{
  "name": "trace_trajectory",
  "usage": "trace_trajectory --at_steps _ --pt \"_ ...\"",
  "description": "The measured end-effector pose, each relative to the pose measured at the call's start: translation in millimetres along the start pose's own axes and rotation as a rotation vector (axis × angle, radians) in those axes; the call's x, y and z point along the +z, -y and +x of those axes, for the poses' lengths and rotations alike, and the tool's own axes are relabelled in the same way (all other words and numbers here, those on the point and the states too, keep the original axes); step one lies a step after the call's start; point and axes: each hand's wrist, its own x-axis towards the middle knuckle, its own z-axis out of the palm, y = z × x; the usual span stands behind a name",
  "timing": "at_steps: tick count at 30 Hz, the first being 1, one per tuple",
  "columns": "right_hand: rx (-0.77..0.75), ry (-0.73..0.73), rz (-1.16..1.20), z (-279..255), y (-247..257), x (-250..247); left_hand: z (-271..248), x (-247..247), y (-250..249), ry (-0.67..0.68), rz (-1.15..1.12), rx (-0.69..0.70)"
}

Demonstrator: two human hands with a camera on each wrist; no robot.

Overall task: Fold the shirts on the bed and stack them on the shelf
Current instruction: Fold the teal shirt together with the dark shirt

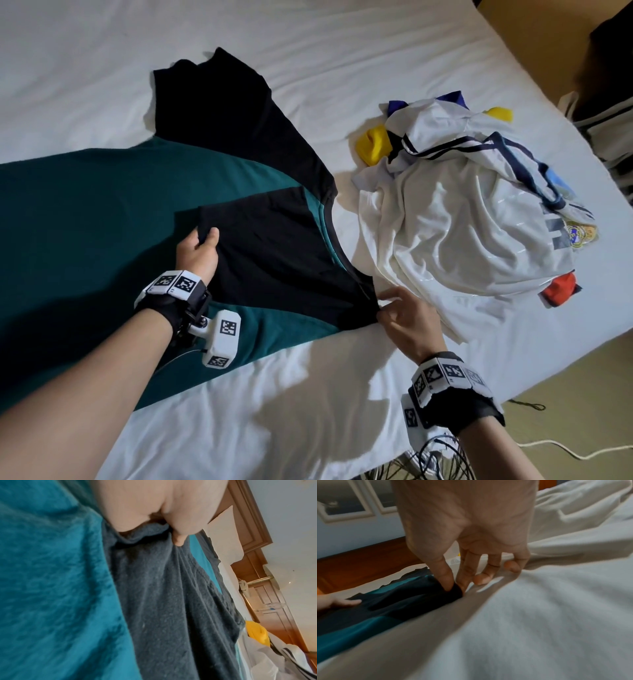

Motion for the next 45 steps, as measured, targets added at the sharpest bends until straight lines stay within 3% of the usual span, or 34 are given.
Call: trace_trajectory --at_steps 3,6,9,12,18,21,24,31,36,39,45 --pt "-0.061 -0.133 -0.169 -8 17 2 3 -1 -3 0.0 -0.079 -0.058" --pt "-0.277 -0.26 -0.037 -1 47 16 9 -3 -11 0.01 -0.172 -0.129" --pt "-0.363 -0.181 0.105 35 90 34 20 -9 -15 0.027 -0.177 -0.186" --pt "-0.439 -0.097 0.067 86 131 51 28 -15 -16 0.041 -0.12 -0.209" --pt "-0.325 0.086 -0.382 146 192 62 32 -21 -16 0.043 -0.085 -0.225" --pt "-0.232 0.121 -0.361 159 199 64 33 -27 -15 0.089 -0.099 -0.239" --pt "-0.273 0.079 -0.328 161 200 61 34 -30 -11 0.112 -0.106 -0.221" --pt "-0.545 -0.055 -0.185 133 202 23 15 -35 -35 0.194 -0.048 -0.047" --pt "-0.734 -0.227 0.008 79 174 -11 -37 -51 -50 0.205 -0.002 0.285" --pt "-0.8 -0.281 -0.027 41 140 -8 -73 -62 -29 0.284 0.029 0.447" --pt "-0.791 -0.149 -0.126 -1 64 41 -101 -68 45 0.331 0.363 0.65"
